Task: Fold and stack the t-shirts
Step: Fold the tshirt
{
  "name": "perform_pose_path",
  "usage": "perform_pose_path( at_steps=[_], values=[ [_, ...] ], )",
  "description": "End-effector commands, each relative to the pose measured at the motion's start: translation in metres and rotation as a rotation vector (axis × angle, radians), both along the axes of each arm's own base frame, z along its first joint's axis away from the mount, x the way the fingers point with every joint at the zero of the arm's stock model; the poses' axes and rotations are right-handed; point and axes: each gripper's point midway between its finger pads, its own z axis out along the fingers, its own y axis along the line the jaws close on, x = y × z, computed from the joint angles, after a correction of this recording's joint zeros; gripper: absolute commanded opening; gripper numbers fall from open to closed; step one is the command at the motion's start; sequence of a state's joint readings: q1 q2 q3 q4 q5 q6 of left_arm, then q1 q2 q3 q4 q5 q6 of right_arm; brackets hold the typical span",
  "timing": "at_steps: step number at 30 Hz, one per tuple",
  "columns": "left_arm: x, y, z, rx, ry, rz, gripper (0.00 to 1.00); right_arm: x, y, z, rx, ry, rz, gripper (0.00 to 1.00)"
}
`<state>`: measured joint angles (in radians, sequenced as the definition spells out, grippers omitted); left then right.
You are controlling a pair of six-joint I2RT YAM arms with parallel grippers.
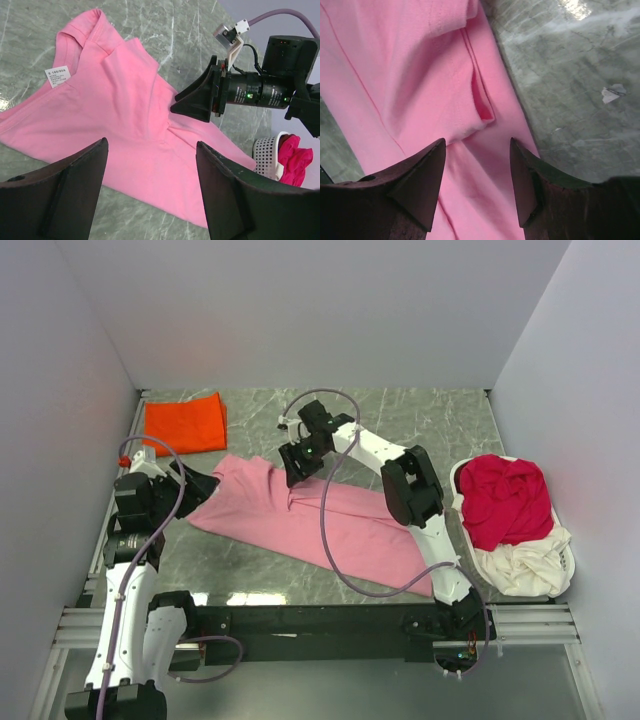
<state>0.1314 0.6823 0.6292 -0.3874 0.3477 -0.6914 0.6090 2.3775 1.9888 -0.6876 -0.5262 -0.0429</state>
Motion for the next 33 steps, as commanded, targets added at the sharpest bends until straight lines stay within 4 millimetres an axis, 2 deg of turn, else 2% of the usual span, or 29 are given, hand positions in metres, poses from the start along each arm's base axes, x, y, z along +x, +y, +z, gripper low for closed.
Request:
perform_pose_path(
  at_steps=[1,9,16,19,22,25,26,29,31,33],
  values=[
    [-0.002,-0.003,0.004,0.011,-0.023,-0.033,0.76,0.022,0.001,0.026,0.01,-0.101,-0.015,0.61],
    [-0.003,-0.004,0.0,0.012,-0.022,-0.035,0.76,0.035,0.002,0.002,-0.033,-0.097,-0.034,0.61],
    [-0.001,-0.005,-0.002,0.005,-0.025,-0.045,0.76,0.023,0.004,-0.016,-0.046,-0.019,-0.006,0.59],
    [0.0,-0.005,-0.002,0.005,-0.03,-0.048,0.76,0.016,0.006,-0.014,-0.031,0.001,0.009,0.56],
    [0.0,-0.007,-0.002,0.0,-0.033,-0.057,0.76,0.01,0.007,-0.014,-0.024,0.029,0.013,0.45],
    [0.0,-0.008,-0.003,-0.004,-0.029,-0.063,0.75,0.007,0.008,-0.016,-0.023,0.056,0.021,0.3],
    [0.0,-0.008,-0.003,-0.005,-0.029,-0.064,0.75,0.007,0.007,-0.016,-0.022,0.063,0.021,0.2],
    [0.0,-0.009,-0.002,-0.004,-0.033,-0.067,0.75,0.012,0.004,-0.009,-0.016,0.055,0.011,0.0],
    [-0.001,-0.01,-0.003,-0.006,-0.032,-0.073,0.75,0.02,-0.002,-0.005,-0.02,0.04,-0.024,0.0],
    [0.0,-0.01,-0.003,-0.007,-0.033,-0.073,0.75,0.043,-0.018,0.002,-0.033,-0.007,-0.112,0.0]
  ],
)
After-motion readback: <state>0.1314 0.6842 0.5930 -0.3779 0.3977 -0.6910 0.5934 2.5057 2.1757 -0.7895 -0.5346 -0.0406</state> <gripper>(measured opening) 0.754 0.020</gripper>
